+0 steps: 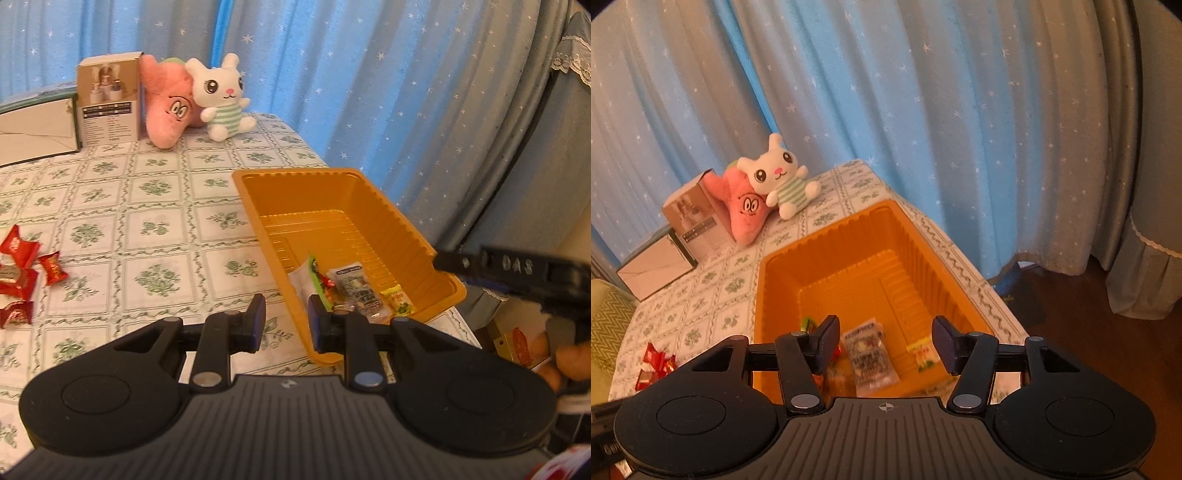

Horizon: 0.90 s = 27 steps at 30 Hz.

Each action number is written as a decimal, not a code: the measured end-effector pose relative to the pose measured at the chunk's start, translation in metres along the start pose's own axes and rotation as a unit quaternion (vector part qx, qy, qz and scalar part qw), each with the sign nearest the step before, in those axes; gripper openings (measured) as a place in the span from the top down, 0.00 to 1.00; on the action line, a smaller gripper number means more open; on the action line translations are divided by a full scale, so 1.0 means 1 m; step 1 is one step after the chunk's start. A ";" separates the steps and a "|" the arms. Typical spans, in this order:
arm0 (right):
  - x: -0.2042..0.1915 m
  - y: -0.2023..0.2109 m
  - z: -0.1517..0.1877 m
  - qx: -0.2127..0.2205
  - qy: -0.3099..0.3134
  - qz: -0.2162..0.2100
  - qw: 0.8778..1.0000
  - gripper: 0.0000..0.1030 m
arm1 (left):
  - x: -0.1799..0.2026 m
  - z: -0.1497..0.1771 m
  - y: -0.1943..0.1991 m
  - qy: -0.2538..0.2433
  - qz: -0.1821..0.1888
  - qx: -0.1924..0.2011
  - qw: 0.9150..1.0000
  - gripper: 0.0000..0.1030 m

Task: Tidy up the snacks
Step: 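Move both tools back toward the red candies on the tablecloth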

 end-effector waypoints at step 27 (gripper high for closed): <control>-0.091 0.064 0.080 -0.028 0.095 -0.043 0.994 0.46 | -0.055 0.033 0.118 0.020 -0.076 0.030 0.996 0.79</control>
Point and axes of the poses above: each gripper's, at about its wrist camera, not at the fingertips, and y roughly against the way its jaws point, x to its right, z to its underside, the point moved 4 cm from there along -y, roughly the way its jaws point, and after that the axes turned 14 degrees about z, right-handed, at the moved point
